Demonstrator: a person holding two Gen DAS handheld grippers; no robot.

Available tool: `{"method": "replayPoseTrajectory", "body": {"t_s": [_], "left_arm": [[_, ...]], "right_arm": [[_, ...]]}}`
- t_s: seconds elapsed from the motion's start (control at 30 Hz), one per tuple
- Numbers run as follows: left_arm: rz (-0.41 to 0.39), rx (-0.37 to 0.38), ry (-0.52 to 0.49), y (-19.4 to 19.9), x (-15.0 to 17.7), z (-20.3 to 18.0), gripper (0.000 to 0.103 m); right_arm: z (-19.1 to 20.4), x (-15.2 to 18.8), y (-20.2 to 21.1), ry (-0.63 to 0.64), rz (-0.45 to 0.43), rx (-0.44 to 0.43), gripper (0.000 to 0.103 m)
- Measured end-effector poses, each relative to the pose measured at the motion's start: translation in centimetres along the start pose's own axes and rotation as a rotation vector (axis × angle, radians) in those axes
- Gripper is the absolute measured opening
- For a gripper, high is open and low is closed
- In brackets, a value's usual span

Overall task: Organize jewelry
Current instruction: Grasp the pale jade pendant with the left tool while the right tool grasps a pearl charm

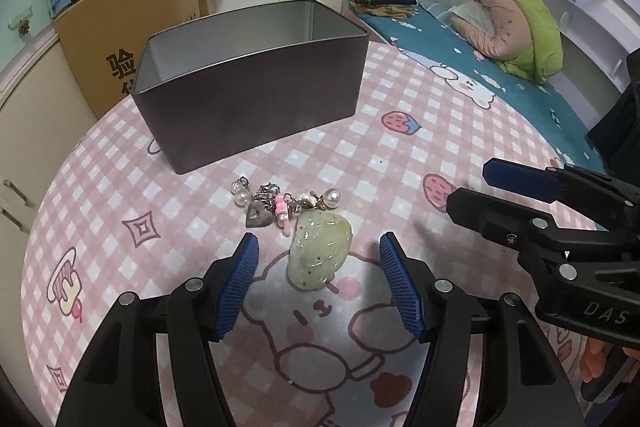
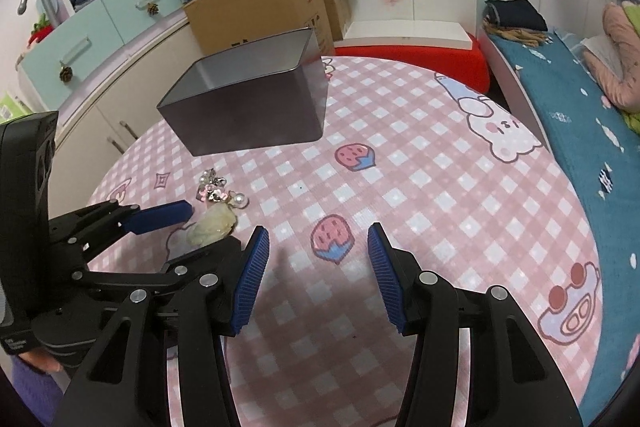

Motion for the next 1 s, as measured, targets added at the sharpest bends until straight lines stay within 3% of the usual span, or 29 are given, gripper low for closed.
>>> {"method": "replayPoseTrajectory", "body": {"t_s": [0.07, 0.27, 0.5, 1.0], "left_arm": [[0.0, -0.023, -0.008, -0.1, -0.1, 0.0, 0.057], [-0.003, -0.052, -0.027, 0.0, -0.1, 0.4, 0.027], [0.007, -0.041, -0.025, 0.5, 0.8, 1.5, 0.027], [-0.016, -0.018, 0.096, 1.7, 2.2, 6.9, 0.027]], "right_arm": [[0.0, 0.0, -0.1, 0.0, 0.004, -0.003, 0.051], [0.2, 0.0, -0.3, 0.004, 0.012, -0.005, 0.051], [1.3, -0.2, -0.7, 0.025, 0.021, 0.004, 0.051], [5.6, -1.3, -4.0, 0.154, 0.071, 0.082, 0.051]]}}
Point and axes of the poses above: each gripper's, at about its wrist camera, not at the fingertips, and y roughly against the way its jaws point, z to its left, x to its underside, the point moved 9 cm from there along -y, roughly the way its jaws point, and after that the axes turned 11 degrees about z, right-handed, at the moved point
